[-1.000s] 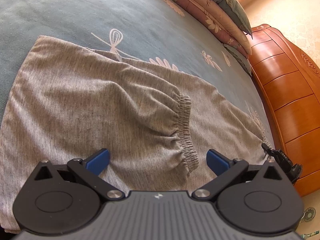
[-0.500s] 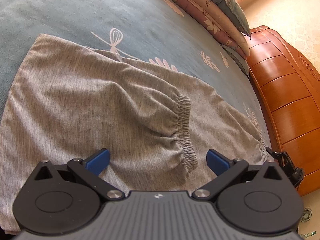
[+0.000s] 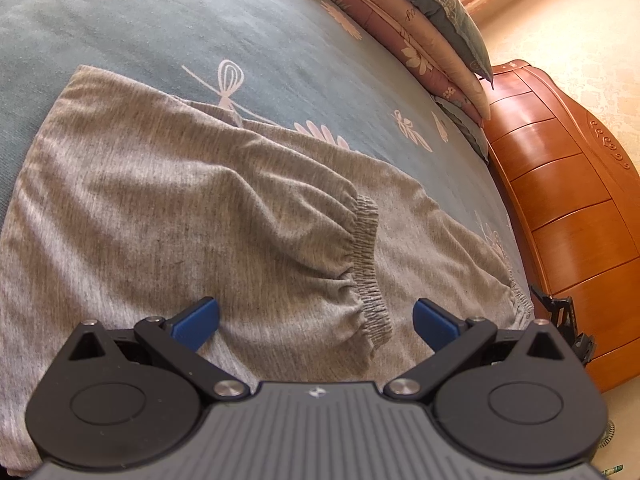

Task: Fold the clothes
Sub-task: 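Lift the gripped cuffs with the right gripper and fold them toward the waistband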

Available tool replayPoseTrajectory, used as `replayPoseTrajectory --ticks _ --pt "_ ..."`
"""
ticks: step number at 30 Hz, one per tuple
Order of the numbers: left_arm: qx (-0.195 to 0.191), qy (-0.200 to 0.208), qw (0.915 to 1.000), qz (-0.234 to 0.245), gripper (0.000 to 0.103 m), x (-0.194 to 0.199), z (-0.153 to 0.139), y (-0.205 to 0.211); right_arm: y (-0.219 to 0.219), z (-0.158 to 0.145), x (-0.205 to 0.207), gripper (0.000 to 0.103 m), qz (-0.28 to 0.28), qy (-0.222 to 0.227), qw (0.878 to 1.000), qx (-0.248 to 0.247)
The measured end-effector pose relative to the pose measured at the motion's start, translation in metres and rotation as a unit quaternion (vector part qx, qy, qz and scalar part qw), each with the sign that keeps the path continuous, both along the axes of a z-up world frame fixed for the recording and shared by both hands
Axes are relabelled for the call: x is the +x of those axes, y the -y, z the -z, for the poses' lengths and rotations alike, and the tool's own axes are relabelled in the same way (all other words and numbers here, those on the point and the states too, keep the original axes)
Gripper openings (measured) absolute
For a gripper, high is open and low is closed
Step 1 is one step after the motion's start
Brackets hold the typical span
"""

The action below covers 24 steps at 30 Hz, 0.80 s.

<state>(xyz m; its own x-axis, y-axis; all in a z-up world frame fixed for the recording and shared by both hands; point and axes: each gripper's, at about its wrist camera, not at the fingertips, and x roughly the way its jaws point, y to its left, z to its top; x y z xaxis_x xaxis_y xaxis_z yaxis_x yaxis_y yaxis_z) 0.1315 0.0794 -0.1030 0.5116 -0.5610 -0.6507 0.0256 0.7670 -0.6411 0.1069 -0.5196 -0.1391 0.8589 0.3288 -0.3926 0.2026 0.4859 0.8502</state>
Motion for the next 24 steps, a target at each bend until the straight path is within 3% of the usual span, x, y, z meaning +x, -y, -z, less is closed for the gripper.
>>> replayPoseTrajectory --ticks 2,6,7,10,13,15,17,21,24 --pt "0.0 0.0 1.0 0.001 0.102 0.0 0.0 0.0 0.0 0.001 -0.001 0.091 -0.005 -0.005 1.0 -0.018" --pt "-0.002 0.003 1.0 0.0 0.102 -0.001 0.0 -0.001 -0.002 0.008 -0.011 0.058 0.005 -0.005 0.998 -0.061" --pt "-0.002 0.004 1.0 0.0 0.102 -0.002 0.0 -0.001 0.001 0.012 -0.016 0.045 0.012 0.001 0.998 -0.056" --pt "0.004 0.004 1.0 0.001 0.102 -0.001 -0.002 0.001 0.017 0.028 -0.027 0.031 0.023 0.031 0.999 -0.005" --pt "0.06 0.016 0.998 0.008 0.101 -0.004 -0.015 0.015 0.021 0.03 -0.027 0.026 0.022 0.027 0.999 0.005" --pt "0.129 0.065 0.9883 0.05 0.101 -0.013 -0.035 0.042 0.023 0.031 -0.026 0.026 0.022 0.021 0.999 0.012" --pt "0.16 0.112 0.9759 0.099 0.102 -0.021 -0.055 0.07 0.024 0.03 -0.025 0.026 0.021 0.015 0.999 0.019" --pt "0.182 0.169 0.9553 0.161 0.102 -0.024 -0.082 0.121 0.029 0.036 -0.028 0.026 0.013 0.033 0.999 0.037" --pt "0.15 0.169 0.9607 0.162 0.102 -0.019 -0.083 0.14 0.034 0.036 -0.024 0.03 0.01 0.027 0.998 0.063"
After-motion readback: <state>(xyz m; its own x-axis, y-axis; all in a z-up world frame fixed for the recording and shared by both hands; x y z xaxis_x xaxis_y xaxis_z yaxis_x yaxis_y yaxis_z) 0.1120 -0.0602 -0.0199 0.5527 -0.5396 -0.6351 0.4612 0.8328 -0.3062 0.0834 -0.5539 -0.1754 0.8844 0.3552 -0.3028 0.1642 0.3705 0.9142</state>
